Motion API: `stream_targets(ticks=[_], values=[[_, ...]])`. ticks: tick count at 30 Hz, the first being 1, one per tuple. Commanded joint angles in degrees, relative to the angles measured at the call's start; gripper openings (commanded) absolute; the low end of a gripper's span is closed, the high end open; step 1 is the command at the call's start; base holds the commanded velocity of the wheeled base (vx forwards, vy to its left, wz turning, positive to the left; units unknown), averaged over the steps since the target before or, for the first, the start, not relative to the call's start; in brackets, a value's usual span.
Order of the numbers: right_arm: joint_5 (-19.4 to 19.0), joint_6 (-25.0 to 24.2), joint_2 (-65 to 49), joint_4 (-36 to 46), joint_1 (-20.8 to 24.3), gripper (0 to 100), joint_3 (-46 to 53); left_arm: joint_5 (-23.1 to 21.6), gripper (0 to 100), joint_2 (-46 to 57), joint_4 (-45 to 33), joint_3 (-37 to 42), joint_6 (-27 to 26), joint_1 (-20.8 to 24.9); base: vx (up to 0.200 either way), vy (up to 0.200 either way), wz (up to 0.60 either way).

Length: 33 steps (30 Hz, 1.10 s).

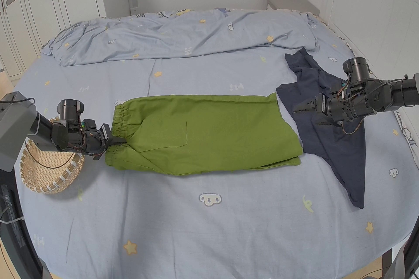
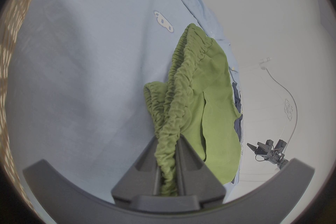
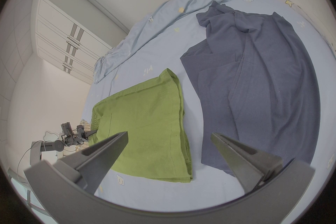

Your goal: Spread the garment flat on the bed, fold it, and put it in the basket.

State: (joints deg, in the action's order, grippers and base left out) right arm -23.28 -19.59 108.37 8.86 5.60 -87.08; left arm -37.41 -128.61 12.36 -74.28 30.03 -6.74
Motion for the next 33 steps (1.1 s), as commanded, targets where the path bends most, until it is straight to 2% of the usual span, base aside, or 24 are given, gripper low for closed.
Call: stream_targets(ticks=[1, 9, 15, 21, 23, 27, 33], values=[[-0.01, -0.01, 0.08, 0.01, 0.03, 100, -0.02, -0.12, 0, 0.11, 0.21, -0.08, 0.03, -0.03, 0.000, 0.000, 0.00], [-0.09, 0.17, 0.43, 0.01, -0.23, 100, -0.20, -0.03, 0, 4.25, -0.23, 0.71, 0.03, 0.24, 0.000, 0.000, 0.00], [-0.36, 0.08, 5.97, 0.45, -1.82, 100, -2.57, -0.03, 0, 5.92, -0.32, 0.89, 0.03, 0.06, 0.000, 0.000, 0.00], [-0.53, 0.17, 7.82, 0.72, -1.29, 100, -0.81, -0.03, 0, 5.83, -0.32, 0.89, 0.03, 0.15, 0.000, 0.000, 0.00], [-1.06, -0.01, 8.52, 0.63, -1.11, 100, -0.46, -0.03, 0, 5.83, -0.32, 0.89, -0.05, 0.24, 0.000, 0.000, 0.00], [-6.60, -0.45, 8.43, 1.07, -0.85, 100, 0.15, -0.03, 0, 5.92, -0.32, 0.89, -0.05, 0.24, 0.000, 0.000, 0.00], [-7.13, -0.36, 8.52, 1.60, -0.06, 100, 0.68, -0.03, 0, 5.92, -0.32, 0.89, -0.05, 0.24, 0.000, 0.000, 0.00]])
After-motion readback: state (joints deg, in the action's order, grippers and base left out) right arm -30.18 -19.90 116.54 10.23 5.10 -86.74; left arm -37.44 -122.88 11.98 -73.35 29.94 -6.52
